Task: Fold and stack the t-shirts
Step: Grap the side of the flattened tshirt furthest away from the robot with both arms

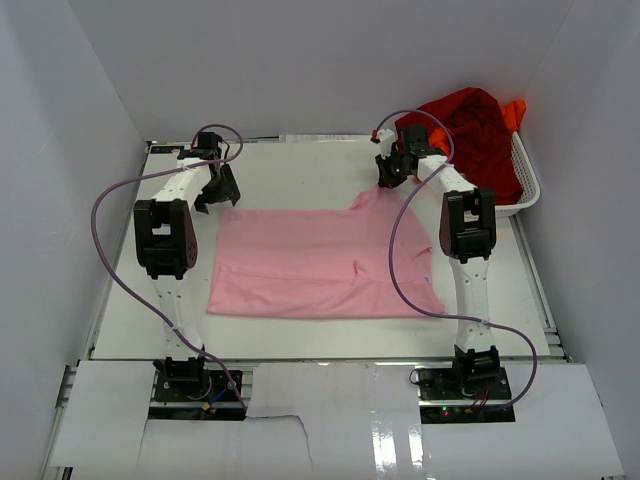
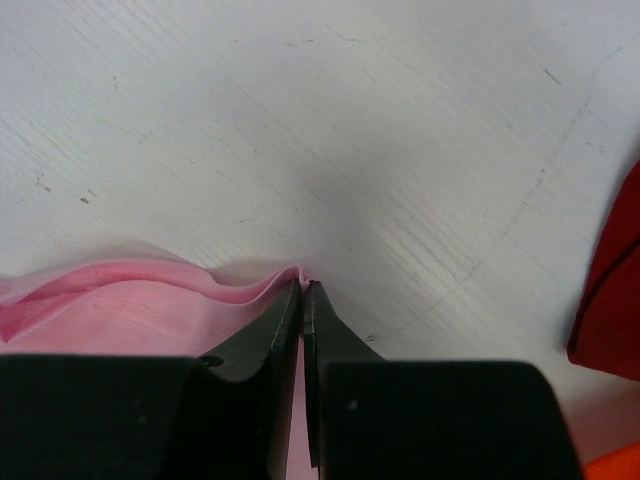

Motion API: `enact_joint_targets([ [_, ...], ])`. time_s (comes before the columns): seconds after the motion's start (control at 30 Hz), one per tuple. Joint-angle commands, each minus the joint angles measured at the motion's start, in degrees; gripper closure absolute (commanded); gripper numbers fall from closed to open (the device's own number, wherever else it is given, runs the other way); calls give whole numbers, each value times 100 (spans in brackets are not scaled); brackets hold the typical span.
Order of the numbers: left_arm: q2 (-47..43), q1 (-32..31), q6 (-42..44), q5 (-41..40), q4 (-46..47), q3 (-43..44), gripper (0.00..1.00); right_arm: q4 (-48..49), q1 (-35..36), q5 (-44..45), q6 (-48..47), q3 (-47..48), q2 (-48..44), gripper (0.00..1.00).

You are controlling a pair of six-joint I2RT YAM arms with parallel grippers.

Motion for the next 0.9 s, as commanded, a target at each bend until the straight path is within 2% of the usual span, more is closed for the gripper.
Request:
enact_joint_targets([
  [0.0,-181,-18,-1,43,44,120,16,-696,31,289,164,-261,67,92],
  [0.3,-49,-9,-168,421,70,164,19,-634,31,236,261,-419,-100,92],
  [0.53,-23,-9,-168,255,122,6,23,-634,23,298,225,-472,-170,92],
  [0.87,74,0,-142,351,193,-152,36,-634,22,307,260,-437,-196,92],
])
